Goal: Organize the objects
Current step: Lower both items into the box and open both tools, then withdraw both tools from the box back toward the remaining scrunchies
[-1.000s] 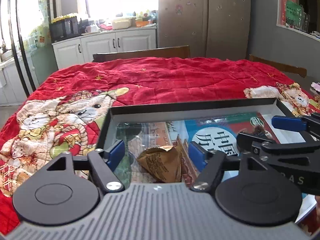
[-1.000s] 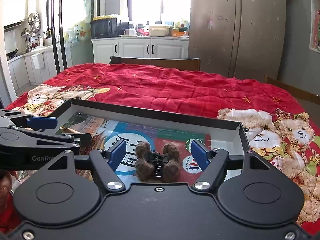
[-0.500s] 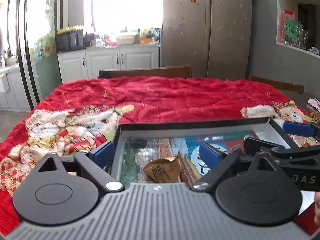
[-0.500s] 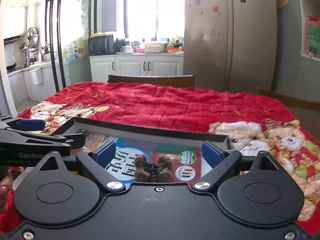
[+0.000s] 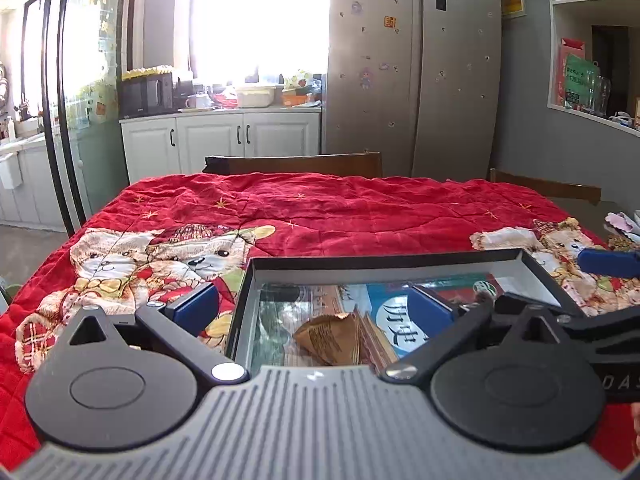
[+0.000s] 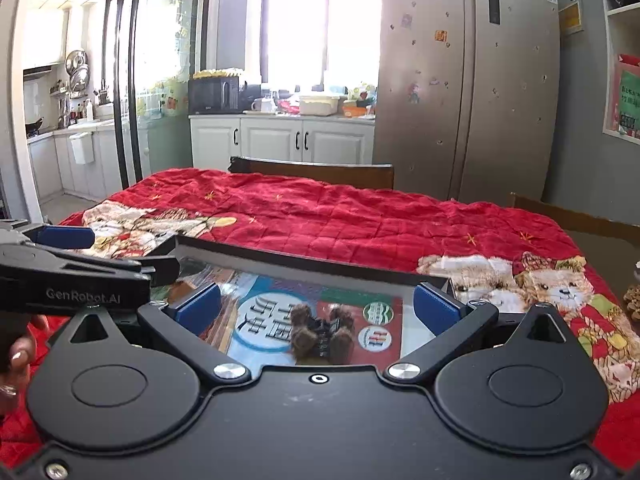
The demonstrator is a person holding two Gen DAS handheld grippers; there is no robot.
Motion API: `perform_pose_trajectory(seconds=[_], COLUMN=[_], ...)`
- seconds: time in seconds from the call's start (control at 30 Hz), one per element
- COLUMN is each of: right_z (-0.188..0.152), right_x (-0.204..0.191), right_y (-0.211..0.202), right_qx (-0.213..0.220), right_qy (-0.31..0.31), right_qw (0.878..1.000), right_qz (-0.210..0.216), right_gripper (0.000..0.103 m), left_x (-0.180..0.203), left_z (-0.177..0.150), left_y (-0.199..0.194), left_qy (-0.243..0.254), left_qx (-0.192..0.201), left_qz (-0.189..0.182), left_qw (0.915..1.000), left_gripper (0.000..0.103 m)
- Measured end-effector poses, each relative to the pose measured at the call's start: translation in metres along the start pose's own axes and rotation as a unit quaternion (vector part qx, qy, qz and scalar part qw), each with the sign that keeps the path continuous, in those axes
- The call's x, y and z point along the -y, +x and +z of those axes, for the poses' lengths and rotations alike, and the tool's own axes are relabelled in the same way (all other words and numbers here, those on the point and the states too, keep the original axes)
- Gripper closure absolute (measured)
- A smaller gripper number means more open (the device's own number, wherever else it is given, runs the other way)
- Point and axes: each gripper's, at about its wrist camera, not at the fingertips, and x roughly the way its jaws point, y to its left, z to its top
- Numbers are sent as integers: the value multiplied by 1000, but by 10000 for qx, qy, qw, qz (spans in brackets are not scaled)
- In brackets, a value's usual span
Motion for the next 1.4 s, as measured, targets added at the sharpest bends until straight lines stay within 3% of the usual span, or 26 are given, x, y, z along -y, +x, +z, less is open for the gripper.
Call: perform_pose_trajectory(seconds=[0.27,0.57,1.1,1.4], right_z=[-9,-10,-25,-35], right_x=[-8,-7,-11,-11], right_y=[-28,-78,-146,-164], right_qx=[11,201,179,98], right_qy=[-135,-42,-195,-266], right_qw=[9999,9998,9996,9996], right_qz=[-34,37,40,53], right_gripper=[0,0,1,1], left_x=[-7,-9,-5,-15], left_z=[-1,-4,-17,-31], left_y=[-27,-68,-121,-134], left_qy=[-52,-14,337,415], left_qx=[-96,56,62,-76], left_qz=[-190,-417,-727,-643], left_qw=[9998,9991,9968,9970], left_gripper=[0,0,0,0])
